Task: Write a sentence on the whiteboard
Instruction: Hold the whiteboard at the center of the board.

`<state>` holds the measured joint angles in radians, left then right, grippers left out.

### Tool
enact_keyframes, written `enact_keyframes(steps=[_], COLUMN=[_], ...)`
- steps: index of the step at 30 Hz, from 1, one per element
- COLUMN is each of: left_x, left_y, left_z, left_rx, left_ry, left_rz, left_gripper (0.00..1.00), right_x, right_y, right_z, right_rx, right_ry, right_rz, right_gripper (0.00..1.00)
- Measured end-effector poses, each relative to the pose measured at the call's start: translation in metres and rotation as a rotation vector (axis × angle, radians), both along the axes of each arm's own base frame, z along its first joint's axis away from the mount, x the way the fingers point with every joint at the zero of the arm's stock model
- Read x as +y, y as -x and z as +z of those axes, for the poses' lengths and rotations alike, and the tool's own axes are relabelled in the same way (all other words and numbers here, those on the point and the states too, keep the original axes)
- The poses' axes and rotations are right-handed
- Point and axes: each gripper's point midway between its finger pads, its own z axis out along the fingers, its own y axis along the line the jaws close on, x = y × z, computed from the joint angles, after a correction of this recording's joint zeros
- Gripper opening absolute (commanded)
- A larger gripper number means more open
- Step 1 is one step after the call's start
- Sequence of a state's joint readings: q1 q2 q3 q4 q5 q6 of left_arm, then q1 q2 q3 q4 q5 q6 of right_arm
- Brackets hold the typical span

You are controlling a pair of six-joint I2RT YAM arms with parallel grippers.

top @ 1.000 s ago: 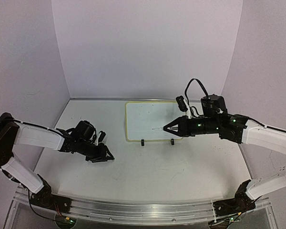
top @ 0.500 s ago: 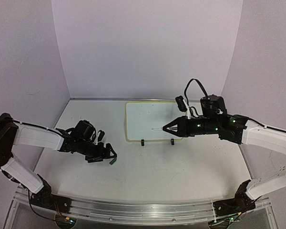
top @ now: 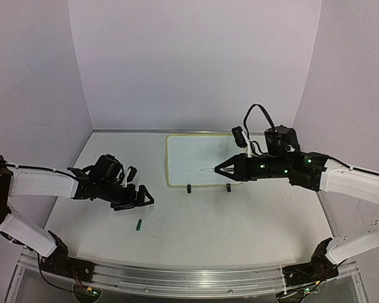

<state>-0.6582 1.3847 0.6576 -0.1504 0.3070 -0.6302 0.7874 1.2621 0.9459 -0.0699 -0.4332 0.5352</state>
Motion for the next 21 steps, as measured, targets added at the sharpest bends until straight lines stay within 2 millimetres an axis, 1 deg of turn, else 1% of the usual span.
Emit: enact_keyframes(steps=[3,4,8,10,12,13,15,17,21], left_x=[-0.007,-0.011,-0.034,-0.043,-0.050,-0.052,-0.054,-0.055,-0.058], left_y=[-0.008,-0.013,-0.042,-0.059,-0.074,-0.080,-0.092,-0.103,-0.120], left_z=[0.019,0.030,0.080,0.099,0.115,0.121,0.127,0.130,0.124], left_rx=[-0.045,-0.067,-0.171,-0.221,-0.268,-0.287,-0.311,-0.333,-0.356], left_ry=[0.000,0.009,0.063,0.081,0.100,0.109,0.127,0.145,0.157], left_rz=[-0.044,-0.068,-0.170,-0.222,-0.278,-0.300,-0.336,-0.374,-0.434], left_gripper=[0.97,0.96,0.96,0.95,0.92,0.89,0.75,0.65,0.52], right_x=[0.000,0.001,0.001,0.001,0.003,0.004,0.006,0.008,0.011], right_y=[-0.002,-0.003,-0.007,-0.009,-0.011,-0.012,-0.015,-0.017,-0.019], right_z=[0.002,0.003,-0.001,-0.005,-0.009,-0.010,-0.014,-0.017,-0.017], right_rx=[0.000,-0.002,-0.001,0.008,0.016,0.020,0.028,0.034,0.034], right_ry=[-0.009,-0.015,-0.036,-0.040,-0.051,-0.059,-0.077,-0.090,-0.106], right_rz=[-0.012,-0.018,-0.042,-0.053,-0.064,-0.068,-0.076,-0.081,-0.085], right_gripper=[0.00,0.00,0.00,0.00,0.00,0.00,0.00,0.00,0.00])
